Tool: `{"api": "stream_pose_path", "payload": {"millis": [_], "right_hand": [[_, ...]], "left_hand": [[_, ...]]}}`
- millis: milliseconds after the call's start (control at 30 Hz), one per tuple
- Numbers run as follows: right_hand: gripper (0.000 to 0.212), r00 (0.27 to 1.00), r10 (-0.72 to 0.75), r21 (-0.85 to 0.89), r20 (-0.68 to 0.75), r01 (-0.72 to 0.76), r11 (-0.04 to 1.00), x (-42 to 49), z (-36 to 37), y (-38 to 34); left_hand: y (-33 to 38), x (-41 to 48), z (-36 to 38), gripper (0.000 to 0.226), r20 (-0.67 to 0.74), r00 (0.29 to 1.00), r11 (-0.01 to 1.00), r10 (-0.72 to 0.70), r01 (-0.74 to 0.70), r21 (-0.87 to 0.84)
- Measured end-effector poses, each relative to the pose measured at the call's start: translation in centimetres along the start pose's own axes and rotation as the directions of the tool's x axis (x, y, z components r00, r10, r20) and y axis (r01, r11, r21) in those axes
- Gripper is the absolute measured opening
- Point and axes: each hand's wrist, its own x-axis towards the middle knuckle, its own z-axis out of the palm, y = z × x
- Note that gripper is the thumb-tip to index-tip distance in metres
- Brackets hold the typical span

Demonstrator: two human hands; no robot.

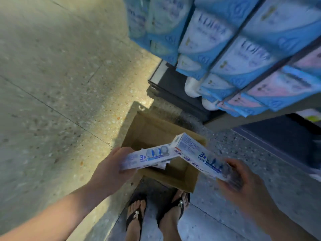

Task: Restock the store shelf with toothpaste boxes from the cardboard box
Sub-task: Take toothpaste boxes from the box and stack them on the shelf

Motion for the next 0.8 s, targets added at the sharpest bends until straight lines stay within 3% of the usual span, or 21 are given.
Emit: {"api": "stream_pose_path", "payload": {"millis": [233,267,367,533,700,800], "right_hand": [[0.053,0.956,-0.052,-0.036,-0.288,0.044,0.998,-14.6,-9.4,-8.5],[0.053,0.947,-0.046,-0.009,-0.318,0.045,0.999,-17.0,-10.8,-9.3],[0.055,0.918,-0.016,0.069,-0.397,0.048,0.996,-23.8,-14.1,-10.5],[0.063,0.803,0.011,0.070,-0.596,0.038,0.997,-35.6,-19.3,-9.6],[0.059,0.667,0.089,0.102,-0.740,-0.019,0.995,-46.4,-23.6,-5.4],[0.058,0.563,0.129,0.152,-0.816,-0.007,0.988,-52.8,-26.3,-2.5]], "left_hand": [[11.8,-8.7,-9.7,0.074,0.041,0.983,0.983,0.177,-0.179,0.042],[13.7,-9.9,-10.8,0.075,0.054,0.973,0.974,0.223,-0.225,0.031],[19.6,-13.2,-13.1,0.050,0.075,0.932,0.934,0.355,-0.357,0.011],[29.2,-18.2,-13.4,0.054,0.126,0.863,0.872,0.489,-0.483,-0.078],[38.7,-23.8,-9.1,0.054,0.253,0.706,0.747,0.662,-0.647,-0.150],[44.1,-27.6,-4.3,0.042,0.329,0.637,0.706,0.697,-0.690,-0.159]]}}
